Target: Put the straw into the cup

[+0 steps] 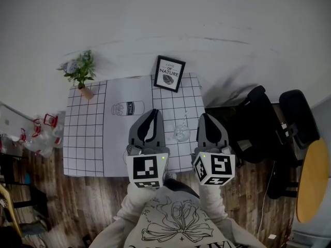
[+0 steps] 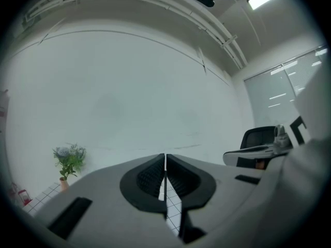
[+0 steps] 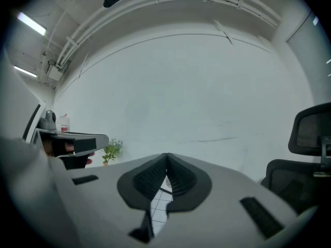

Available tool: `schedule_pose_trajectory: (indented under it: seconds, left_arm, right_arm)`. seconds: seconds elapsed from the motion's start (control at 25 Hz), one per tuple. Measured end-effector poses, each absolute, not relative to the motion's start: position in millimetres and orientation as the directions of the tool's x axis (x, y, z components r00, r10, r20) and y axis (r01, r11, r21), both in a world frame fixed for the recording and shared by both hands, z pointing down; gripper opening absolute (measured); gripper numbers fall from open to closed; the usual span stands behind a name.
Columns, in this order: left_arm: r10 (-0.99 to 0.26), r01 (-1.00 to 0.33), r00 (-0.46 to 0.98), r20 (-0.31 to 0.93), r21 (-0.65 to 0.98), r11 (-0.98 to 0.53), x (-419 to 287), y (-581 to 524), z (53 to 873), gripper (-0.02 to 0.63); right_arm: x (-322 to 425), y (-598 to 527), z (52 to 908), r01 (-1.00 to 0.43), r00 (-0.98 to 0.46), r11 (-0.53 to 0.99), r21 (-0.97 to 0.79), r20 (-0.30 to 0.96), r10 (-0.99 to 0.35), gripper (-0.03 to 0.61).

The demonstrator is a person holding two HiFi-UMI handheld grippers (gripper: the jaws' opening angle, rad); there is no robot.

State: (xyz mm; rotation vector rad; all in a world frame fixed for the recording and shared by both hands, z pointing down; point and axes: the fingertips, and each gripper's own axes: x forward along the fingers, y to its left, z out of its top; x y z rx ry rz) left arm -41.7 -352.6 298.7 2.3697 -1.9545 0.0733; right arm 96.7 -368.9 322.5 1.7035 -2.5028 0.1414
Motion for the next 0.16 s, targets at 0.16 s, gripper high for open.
schedule_pose_trajectory:
  seconds: [0.16]
  left_arm:
    - [-0.979,-0.982,0.190,0.080,0.025,-0.188,-43.6,-354.0,298.5,0.011]
  right_arm:
    - [96.2,-370.0,321.8,-0.930,-0.365,0.367,-0.013,0.143,-0.920,0.002]
